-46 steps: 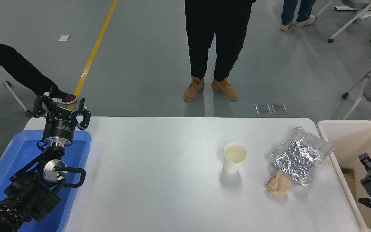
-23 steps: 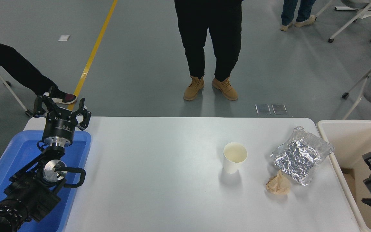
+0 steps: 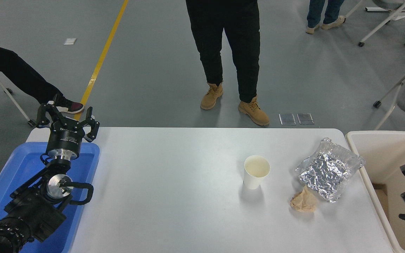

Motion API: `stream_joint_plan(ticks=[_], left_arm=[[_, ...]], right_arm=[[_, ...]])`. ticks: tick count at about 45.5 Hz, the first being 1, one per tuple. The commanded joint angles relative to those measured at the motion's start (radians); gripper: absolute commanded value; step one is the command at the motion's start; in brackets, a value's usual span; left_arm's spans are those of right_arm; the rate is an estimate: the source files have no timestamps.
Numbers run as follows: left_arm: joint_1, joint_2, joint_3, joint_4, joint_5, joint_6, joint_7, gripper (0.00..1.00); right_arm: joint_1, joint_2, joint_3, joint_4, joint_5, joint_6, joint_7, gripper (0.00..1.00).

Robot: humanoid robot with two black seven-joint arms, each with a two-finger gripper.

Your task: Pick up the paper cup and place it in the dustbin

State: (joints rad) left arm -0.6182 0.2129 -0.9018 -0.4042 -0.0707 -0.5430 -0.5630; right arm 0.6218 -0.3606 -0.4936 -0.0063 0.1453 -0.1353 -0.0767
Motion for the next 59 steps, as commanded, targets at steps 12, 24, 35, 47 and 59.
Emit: stream_joint_plan(ticks=[12,24,35,47,59], left_arm=[[0.000,-0.001,0.000,-0.001,0.000,0.000,0.000,0.99],[0.000,0.000,0.000,-0.001,0.000,0.000,0.000,0.99],[0.000,0.000,0.000,0.001,0.000,0.000,0.000,0.99],[0.000,0.000,0.000,0.001,0.000,0.000,0.000,0.99],[0.000,0.000,0.001,-0.001,0.000,0.000,0.000,0.99]], right_arm=[[0.234,-0.141,-0.206,0.193,-0.003,0.011,0.000,1.00],[0.487,-0.147,-0.419,0.379,-0.003,0.014,0.000,1.00],[0.795,-0.133,-0.663,0.687,-0.004,0.017,0.000,1.00],[1.003,-0.071,-0.701,0.926,-0.127,0.040,0.000,1.00],[1.144,0.000,-0.701,1.157,-0.181,0.111,0.000,1.00]])
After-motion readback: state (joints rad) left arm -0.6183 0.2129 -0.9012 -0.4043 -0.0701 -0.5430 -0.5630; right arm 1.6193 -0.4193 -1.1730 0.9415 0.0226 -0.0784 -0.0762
